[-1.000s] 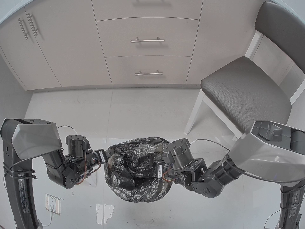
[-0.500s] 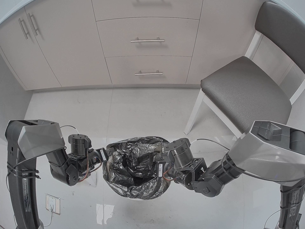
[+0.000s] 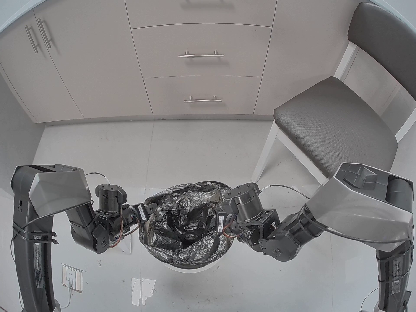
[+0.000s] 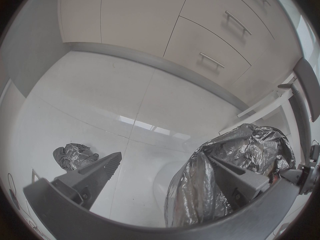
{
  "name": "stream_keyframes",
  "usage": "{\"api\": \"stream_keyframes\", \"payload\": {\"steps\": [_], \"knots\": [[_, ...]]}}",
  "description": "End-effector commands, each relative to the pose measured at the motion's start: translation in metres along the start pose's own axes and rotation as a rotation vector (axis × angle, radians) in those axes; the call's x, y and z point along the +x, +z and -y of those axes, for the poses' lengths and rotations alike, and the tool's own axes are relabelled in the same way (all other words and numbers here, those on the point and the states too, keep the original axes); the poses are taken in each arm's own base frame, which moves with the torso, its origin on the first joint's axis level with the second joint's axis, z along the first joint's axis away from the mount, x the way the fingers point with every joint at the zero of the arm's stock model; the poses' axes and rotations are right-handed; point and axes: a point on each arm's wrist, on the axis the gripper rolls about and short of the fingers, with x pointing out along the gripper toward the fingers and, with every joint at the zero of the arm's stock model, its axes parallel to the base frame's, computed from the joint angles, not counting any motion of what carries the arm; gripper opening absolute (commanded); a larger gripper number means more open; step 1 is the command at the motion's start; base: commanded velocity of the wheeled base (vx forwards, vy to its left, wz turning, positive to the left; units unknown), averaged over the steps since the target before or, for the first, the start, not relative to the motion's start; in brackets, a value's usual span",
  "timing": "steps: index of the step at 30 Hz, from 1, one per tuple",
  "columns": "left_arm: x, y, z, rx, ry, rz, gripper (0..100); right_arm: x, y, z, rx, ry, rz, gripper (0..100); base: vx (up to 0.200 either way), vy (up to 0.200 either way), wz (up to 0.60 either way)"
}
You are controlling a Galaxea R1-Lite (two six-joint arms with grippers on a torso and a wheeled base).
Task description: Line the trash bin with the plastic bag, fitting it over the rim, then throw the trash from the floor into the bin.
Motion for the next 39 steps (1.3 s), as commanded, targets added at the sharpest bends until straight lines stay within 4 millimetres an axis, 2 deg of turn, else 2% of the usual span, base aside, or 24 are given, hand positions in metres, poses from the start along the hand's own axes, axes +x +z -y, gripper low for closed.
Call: {"api": "stream_keyframes", "payload": {"steps": [1, 8, 14, 21, 26, 35, 39], "knots": [[-0.002, -0.006, -0.002, 0.000, 0.009, -0.020, 100, 0.002, -0.004, 0.002, -0.004, -0.007, -0.011, 0, 0.000, 0.000, 0.00], [-0.020, -0.008, -0.001, 0.000, 0.011, -0.043, 100, -0.010, -0.002, 0.007, -0.031, -0.011, -0.020, 0, 0.000, 0.000, 0.00], [-0.042, -0.013, 0.005, 0.009, 0.000, -0.076, 100, -0.030, -0.006, 0.012, -0.070, -0.010, -0.048, 0, 0.000, 0.000, 0.00], [-0.044, -0.013, 0.004, 0.007, 0.004, -0.079, 100, -0.039, -0.012, 0.006, -0.088, 0.009, -0.060, 0, 0.000, 0.000, 0.00], [-0.044, -0.016, 0.003, 0.005, 0.006, -0.087, 100, -0.045, -0.021, -0.007, -0.116, 0.042, -0.074, 0, 0.000, 0.000, 0.00], [-0.044, -0.016, 0.004, 0.010, 0.004, -0.089, 100, -0.046, -0.039, 0.003, -0.136, 0.004, -0.126, 0, 0.000, 0.000, 0.00], [-0.046, -0.019, 0.006, 0.019, -0.004, -0.098, 100, -0.045, -0.039, 0.006, -0.131, -0.014, -0.117, 0, 0.000, 0.000, 0.00]]}}
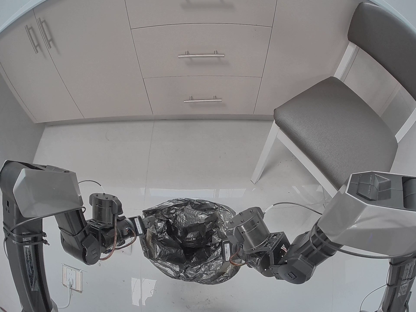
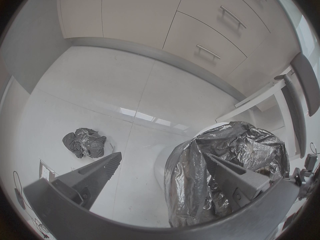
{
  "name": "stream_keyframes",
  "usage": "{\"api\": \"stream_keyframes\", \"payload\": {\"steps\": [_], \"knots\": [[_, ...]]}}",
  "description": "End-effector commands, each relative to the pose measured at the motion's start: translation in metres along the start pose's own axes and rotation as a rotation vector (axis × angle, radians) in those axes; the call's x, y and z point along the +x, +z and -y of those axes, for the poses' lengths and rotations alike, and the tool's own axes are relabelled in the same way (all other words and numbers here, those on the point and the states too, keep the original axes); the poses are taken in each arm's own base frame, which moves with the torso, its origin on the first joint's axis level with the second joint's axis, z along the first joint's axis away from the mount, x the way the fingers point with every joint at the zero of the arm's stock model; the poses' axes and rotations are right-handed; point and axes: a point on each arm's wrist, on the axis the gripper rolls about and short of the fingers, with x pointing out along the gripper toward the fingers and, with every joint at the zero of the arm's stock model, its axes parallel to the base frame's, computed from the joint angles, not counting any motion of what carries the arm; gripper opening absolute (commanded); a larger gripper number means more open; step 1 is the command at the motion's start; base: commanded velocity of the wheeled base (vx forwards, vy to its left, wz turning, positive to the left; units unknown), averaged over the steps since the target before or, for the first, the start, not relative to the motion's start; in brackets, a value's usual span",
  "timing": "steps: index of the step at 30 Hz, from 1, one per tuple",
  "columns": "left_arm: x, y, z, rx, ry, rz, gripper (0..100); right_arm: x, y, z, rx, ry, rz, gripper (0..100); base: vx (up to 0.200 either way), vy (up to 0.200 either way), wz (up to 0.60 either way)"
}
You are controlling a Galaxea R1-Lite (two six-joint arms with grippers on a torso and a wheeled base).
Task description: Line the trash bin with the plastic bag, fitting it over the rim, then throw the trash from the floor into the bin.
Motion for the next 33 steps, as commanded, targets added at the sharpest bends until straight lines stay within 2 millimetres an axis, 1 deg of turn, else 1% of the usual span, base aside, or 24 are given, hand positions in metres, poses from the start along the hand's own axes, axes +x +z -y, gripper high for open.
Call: {"api": "stream_keyframes", "payload": {"steps": [1, 5, 10, 11, 15, 22, 28, 31, 33], "knots": [[-0.001, -0.003, 0.004, 0.012, -0.010, -0.011, 100, 0.002, -0.001, 0.004, 0.006, -0.012, 0.003, 0, 0.000, 0.000, 0.00], [-0.001, -0.007, 0.010, 0.026, -0.024, -0.023, 100, 0.002, 0.001, 0.003, 0.006, -0.009, 0.013, 0, 0.000, 0.000, 0.00], [0.002, -0.011, 0.011, 0.033, -0.026, -0.032, 100, 0.003, 0.000, 0.004, 0.002, -0.011, 0.008, 0, 0.000, 0.000, 0.00], [0.002, -0.012, 0.012, 0.034, -0.027, -0.034, 100, 0.004, -0.002, 0.004, 0.000, -0.013, 0.004, 100, 0.000, 0.000, 0.00], [0.004, -0.013, 0.011, 0.034, -0.024, -0.038, 100, 0.005, -0.003, 0.005, 0.003, -0.021, 0.003, 100, 0.000, 0.000, 0.00], [0.005, -0.012, 0.012, 0.034, -0.025, -0.033, 100, 0.002, 0.003, 0.004, 0.003, -0.028, 0.027, 100, 0.000, 0.000, 0.00], [0.005, -0.011, 0.012, 0.034, -0.027, -0.031, 100, -0.005, 0.018, 0.001, -0.021, -0.008, 0.071, 100, 0.000, 0.000, 0.00], [0.005, -0.011, 0.012, 0.034, -0.027, -0.029, 100, -0.001, 0.028, -0.004, -0.059, 0.000, 0.101, 100, 0.000, 0.000, 0.00], [0.004, -0.010, 0.012, 0.032, -0.027, -0.026, 100, 0.005, 0.029, -0.008, -0.068, 0.003, 0.104, 100, 0.000, 0.000, 0.00]]}}
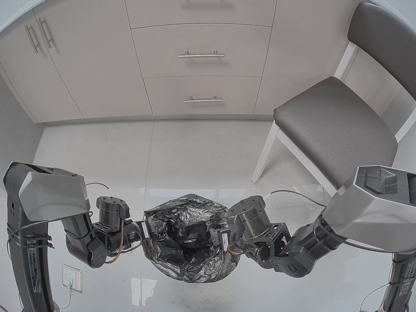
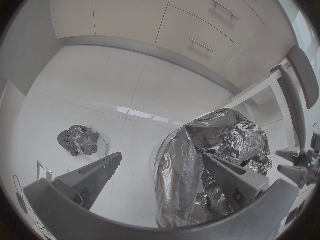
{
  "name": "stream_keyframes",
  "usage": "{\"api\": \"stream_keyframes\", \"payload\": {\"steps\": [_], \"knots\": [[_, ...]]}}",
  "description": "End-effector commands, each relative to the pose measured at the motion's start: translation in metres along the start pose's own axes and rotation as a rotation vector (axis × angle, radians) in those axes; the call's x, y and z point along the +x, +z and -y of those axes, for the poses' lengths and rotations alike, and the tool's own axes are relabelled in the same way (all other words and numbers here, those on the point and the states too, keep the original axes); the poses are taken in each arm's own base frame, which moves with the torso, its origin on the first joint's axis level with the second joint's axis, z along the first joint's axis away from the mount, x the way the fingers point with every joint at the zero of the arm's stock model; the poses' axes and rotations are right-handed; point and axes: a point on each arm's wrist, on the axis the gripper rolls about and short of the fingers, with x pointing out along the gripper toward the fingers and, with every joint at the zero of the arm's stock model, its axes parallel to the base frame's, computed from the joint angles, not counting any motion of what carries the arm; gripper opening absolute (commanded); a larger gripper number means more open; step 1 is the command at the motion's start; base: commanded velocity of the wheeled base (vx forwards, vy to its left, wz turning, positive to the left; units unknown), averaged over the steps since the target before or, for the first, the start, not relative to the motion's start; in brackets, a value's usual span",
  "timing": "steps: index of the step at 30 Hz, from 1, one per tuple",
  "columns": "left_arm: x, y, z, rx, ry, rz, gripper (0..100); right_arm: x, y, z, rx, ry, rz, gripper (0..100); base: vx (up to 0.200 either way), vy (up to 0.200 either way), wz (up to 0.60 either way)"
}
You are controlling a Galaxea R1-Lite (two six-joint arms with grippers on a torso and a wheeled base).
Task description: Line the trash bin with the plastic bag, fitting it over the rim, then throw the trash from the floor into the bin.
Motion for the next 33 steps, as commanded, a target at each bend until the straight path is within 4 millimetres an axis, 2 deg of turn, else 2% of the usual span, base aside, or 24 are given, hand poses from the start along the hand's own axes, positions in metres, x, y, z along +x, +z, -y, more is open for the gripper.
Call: {"api": "stream_keyframes", "payload": {"steps": [1, 3, 7, 13, 21, 26, 33], "knots": [[0.000, 0.000, 0.000, -0.002, 0.000, 0.004, 100, 0.011, 0.007, -0.008, -0.010, 0.009, 0.026, 100, 0.000, 0.000, 0.00], [-0.001, 0.000, 0.000, -0.002, -0.003, 0.014, 100, 0.023, 0.001, -0.011, -0.017, 0.002, 0.018, 100, 0.000, 0.000, 0.00], [-0.001, 0.001, 0.000, -0.002, -0.005, 0.020, 100, 0.035, 0.000, -0.013, -0.016, -0.009, 0.024, 100, 0.000, 0.000, 0.00], [-0.002, 0.002, 0.001, -0.001, -0.009, 0.025, 100, 0.056, 0.019, 0.000, -0.070, -0.047, 0.067, 100, 0.000, 0.000, 0.00], [-0.002, 0.001, 0.004, 0.005, -0.017, 0.023, 100, 0.076, 0.011, 0.002, -0.102, -0.083, 0.056, 100, 0.000, 0.000, 0.00], [-0.001, 0.002, 0.005, 0.005, -0.018, 0.026, 100, 0.084, 0.013, 0.004, -0.091, -0.103, 0.069, 100, 0.000, 0.000, 0.00], [-0.001, 0.002, 0.005, 0.005, -0.018, 0.028, 100, 0.092, 0.029, 0.011, -0.080, -0.138, 0.103, 100, 0.000, 0.000, 0.00]]}}
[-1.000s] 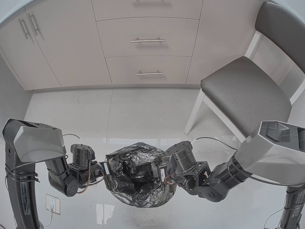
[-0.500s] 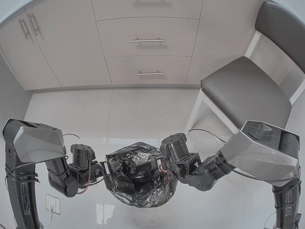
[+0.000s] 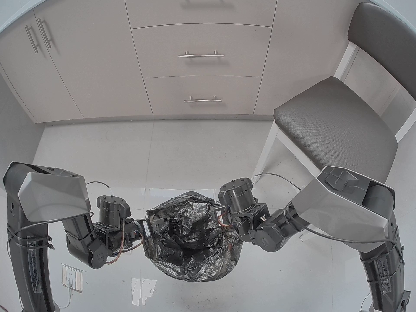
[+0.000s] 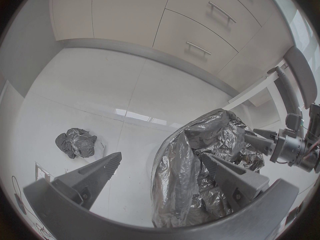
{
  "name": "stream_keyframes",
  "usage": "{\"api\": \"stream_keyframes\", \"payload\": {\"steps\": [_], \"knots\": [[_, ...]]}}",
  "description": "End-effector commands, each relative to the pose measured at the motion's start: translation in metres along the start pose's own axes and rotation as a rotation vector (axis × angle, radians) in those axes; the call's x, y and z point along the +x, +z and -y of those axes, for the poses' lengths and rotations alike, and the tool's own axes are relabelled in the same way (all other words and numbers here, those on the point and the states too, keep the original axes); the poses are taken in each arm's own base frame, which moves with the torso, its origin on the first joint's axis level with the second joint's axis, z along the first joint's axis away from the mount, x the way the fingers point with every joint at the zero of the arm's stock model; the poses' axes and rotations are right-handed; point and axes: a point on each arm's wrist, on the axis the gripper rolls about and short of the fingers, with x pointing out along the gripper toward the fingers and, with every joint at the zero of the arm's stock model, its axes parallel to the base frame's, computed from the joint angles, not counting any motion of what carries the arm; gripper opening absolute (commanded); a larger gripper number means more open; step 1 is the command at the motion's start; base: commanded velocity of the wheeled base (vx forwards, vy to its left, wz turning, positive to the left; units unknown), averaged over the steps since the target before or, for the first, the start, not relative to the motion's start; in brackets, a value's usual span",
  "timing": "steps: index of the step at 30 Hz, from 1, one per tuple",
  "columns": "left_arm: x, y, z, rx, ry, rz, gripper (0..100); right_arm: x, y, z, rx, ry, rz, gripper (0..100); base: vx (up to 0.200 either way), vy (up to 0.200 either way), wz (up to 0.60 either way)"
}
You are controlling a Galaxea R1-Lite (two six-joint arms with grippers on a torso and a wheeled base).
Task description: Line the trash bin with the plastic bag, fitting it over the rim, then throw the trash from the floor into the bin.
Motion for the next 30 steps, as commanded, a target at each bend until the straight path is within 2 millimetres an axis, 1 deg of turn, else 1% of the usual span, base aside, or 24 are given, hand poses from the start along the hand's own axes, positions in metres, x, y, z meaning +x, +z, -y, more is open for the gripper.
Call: {"api": "stream_keyframes", "payload": {"steps": [1, 8, 16, 21, 24, 26, 28, 29, 30], "knots": [[0.000, 0.000, 0.000, 0.000, -0.001, 0.001, 100, 0.006, 0.007, 0.002, 0.015, -0.013, 0.020, 100, 0.000, 0.000, 0.00], [0.001, -0.002, -0.001, 0.000, 0.001, -0.005, 100, 0.001, 0.016, 0.003, 0.017, -0.012, 0.028, 100, 0.000, 0.000, 0.00], [0.001, -0.002, -0.001, 0.000, 0.001, -0.005, 100, 0.015, 0.016, 0.011, 0.033, -0.039, 0.032, 100, 0.000, 0.000, 0.00], [0.001, -0.002, -0.001, 0.000, 0.003, -0.004, 100, 0.026, 0.010, 0.017, 0.037, -0.059, 0.020, 100, 0.000, 0.000, 0.00], [0.001, -0.001, -0.001, -0.001, 0.004, -0.004, 100, 0.026, 0.011, 0.017, 0.041, -0.062, 0.022, 100, 0.000, 0.000, 0.00], [0.001, -0.001, -0.001, -0.003, 0.003, -0.002, 100, 0.025, 0.015, 0.021, 0.048, -0.066, 0.029, 100, 0.000, 0.000, 0.00], [0.000, -0.001, -0.001, -0.003, 0.004, -0.004, 100, 0.018, 0.023, 0.023, 0.056, -0.077, 0.043, 100, 0.000, 0.000, 0.00], [-0.001, -0.001, -0.001, -0.001, 0.004, -0.004, 100, 0.010, 0.030, 0.026, 0.064, -0.082, 0.056, 100, 0.000, 0.000, 0.00], [-0.001, -0.001, -0.001, -0.002, 0.005, -0.003, 100, -0.003, 0.034, 0.026, 0.060, -0.075, 0.056, 100, 0.000, 0.000, 0.00]]}}
